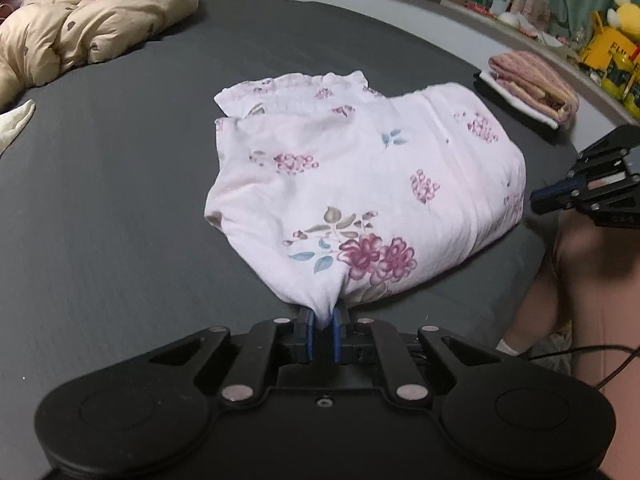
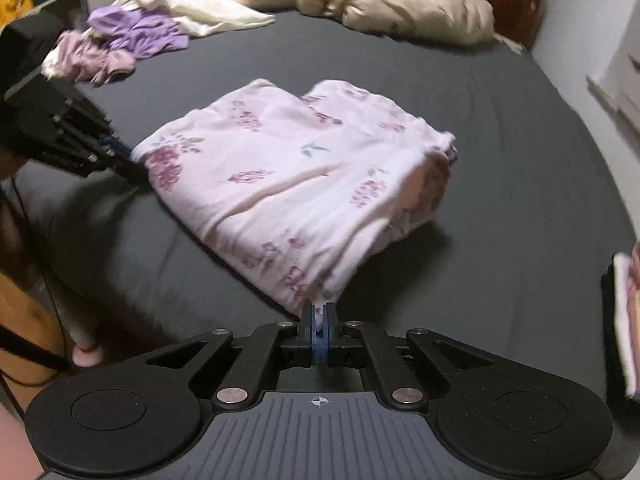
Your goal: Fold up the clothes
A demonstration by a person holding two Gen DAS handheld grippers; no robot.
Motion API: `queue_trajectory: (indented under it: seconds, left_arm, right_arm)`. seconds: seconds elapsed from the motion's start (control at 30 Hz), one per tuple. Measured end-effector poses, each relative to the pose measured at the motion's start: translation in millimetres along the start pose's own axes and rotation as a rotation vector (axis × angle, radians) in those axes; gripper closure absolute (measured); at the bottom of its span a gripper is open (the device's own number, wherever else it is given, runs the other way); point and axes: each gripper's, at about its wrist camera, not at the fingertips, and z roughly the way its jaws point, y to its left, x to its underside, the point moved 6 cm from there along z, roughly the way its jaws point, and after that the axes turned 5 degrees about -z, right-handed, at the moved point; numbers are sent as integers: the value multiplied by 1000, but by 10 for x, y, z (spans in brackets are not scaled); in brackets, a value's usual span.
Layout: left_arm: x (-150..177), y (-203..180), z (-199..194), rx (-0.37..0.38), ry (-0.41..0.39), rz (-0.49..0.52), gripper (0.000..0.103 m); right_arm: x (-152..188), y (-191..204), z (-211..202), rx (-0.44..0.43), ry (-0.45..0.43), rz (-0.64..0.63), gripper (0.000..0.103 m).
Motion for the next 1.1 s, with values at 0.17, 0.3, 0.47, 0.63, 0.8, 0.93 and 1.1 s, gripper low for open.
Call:
queue_trajectory:
  seconds: [0.17, 0.3, 0.47, 0.63, 0.8, 0.93, 1.1]
  left_arm:
    - [33, -45, -130, -50, -40, 90, 82]
    - [68, -261, -309, -183, -130, 374, 60]
    - [216, -636, -256, -322, -162, 849, 42]
    - [387, -861, -13, -381, -143, 1225, 37]
    - [423, -939, 231, -411, -118, 1386, 36]
    - [385, -965, 358, -433, -126, 1395, 37]
    - [321, -978, 394, -411, -145, 1328, 39]
  right_arm:
    - [13, 133, -42, 58, -15, -99, 102]
    - [24, 170, -33, 24, -10, -55, 102]
    - [13, 149, -41, -58, -15, 85, 102]
    - [38, 159, -125, -108, -30, 149, 102]
    - [61, 169, -190, -134, -54, 204, 101]
    - [70, 183, -181, -152, -60, 229, 101]
    - [50, 180, -179, -193, -66, 263, 101]
